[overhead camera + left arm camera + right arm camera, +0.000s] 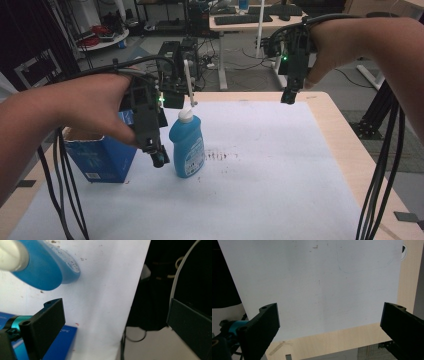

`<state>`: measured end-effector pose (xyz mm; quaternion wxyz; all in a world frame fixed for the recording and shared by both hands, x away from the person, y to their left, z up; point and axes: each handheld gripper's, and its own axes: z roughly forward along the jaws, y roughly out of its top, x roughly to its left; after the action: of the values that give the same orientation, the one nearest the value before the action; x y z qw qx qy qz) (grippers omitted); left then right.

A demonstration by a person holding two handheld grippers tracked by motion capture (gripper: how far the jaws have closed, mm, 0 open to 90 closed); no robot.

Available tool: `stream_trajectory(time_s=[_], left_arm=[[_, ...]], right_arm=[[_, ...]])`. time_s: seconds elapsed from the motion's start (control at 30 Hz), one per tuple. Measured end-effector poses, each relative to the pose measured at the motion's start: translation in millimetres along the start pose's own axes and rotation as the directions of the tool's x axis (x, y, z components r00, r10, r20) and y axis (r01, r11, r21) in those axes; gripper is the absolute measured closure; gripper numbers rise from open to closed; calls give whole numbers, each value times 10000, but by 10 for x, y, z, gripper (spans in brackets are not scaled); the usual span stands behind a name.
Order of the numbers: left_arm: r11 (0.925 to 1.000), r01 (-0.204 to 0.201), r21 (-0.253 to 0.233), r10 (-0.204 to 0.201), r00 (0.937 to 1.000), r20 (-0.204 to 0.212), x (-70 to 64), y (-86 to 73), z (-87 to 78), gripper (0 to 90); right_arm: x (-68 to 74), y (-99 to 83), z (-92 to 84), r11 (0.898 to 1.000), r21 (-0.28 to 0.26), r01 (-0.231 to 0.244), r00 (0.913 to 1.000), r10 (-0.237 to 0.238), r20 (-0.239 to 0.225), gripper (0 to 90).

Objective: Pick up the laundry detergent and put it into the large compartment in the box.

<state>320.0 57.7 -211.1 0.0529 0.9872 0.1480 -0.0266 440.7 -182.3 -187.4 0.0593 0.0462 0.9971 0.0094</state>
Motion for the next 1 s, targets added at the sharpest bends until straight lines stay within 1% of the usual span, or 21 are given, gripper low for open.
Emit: stream_trajectory(time_s=[0.07,0.1,0.17,0.2,0.27,0.37,0.4,0.43,0.47,0.5,0.53,0.57,0.63,0.67,0.73,0.77,0.8,0.83,0.87,0.93,1.0], left_arm=[[9977,676,-92,-676,9977,-13,26,-4,-8,19],[9939,1087,-187,-1087,9941,-15,42,-4,-13,18],[9835,1769,-374,-1772,9842,-41,79,-1,-32,19],[9786,2014,-431,-2019,9794,-58,92,-1,-39,19],[9672,2482,-539,-2481,9687,94,124,0,-49,19],[9419,3253,-836,-3251,9455,167,183,-2,-57,19],[9419,3253,-836,-3251,9455,167,183,-2,-57,19],[9293,3557,-989,-3557,9344,181,211,-4,-55,19],[9232,3696,-1054,-3694,9290,222,228,-7,-53,19],[9113,3935,-1210,-3933,9190,264,254,-10,-48,19],[9029,4094,-1308,-4091,9120,303,270,-10,-43,19],[8904,4313,-1455,-4306,9017,381,301,-10,-38,19],[8753,4544,-1652,-4554,8896,339,346,3,-23,18],[8715,4609,-1673,-4625,8861,317,367,13,-13,18],[8616,4793,-1671,-4815,8759,297,405,36,14,18],[8585,4850,-1664,-4876,8726,280,423,49,31,19],[8585,4850,-1664,-4876,8726,280,423,49,31,19],[8547,4944,-1581,-4969,8674,265,468,76,65,19],[8541,4968,-1537,-4998,8659,214,492,88,88,19],[8477,5109,-1424,-5132,8580,229,539,113,139,19],[8456,5182,-1283,-5204,8537,190,592,137,184,19]], right_arm=[[0,-7,-6,10000,-8,-6,10000,6,33,14],[0,-10,-6,10000,-22,-18,10000,18,38,14],[-2,-14,-9,10000,-61,-39,10000,39,55,14],[-2,-17,-12,10000,-48,-36,10000,36,60,14],[-5,-21,-16,9999,-83,-78,9999,79,64,14],[-8,-23,-22,9999,-107,-96,9999,97,62,14],[-8,-23,-22,9999,-107,-96,9999,97,62,14],[-6,-21,-21,9999,-99,-131,9999,131,71,14],[-9,-19,-19,9999,-81,-105,9999,105,68,14],[-11,-18,-17,9999,-88,-98,9999,99,67,14],[-13,-15,-15,9999,-101,-84,9999,84,67,14],[-13,-13,-15,9999,-107,-95,9999,96,63,14],[-17,-8,-18,9999,-93,-118,9999,118,66,14],[-19,-6,-19,9999,-104,-115,9999,115,63,14],[-24,-4,-20,9998,-131,-127,9999,128,90,14],[-27,-4,-22,9999,-123,-115,9999,116,83,14],[-27,-4,-22,9999,-123,-115,9999,116,83,14],[-28,-3,-25,9999,-107,-122,9999,123,68,14],[-26,0,-34,9998,-76,-201,9998,201,70,14],[-32,4,-36,9998,-100,-167,9998,168,87,14],[-33,11,-38,9998,-96,-177,9998,178,73,14]])
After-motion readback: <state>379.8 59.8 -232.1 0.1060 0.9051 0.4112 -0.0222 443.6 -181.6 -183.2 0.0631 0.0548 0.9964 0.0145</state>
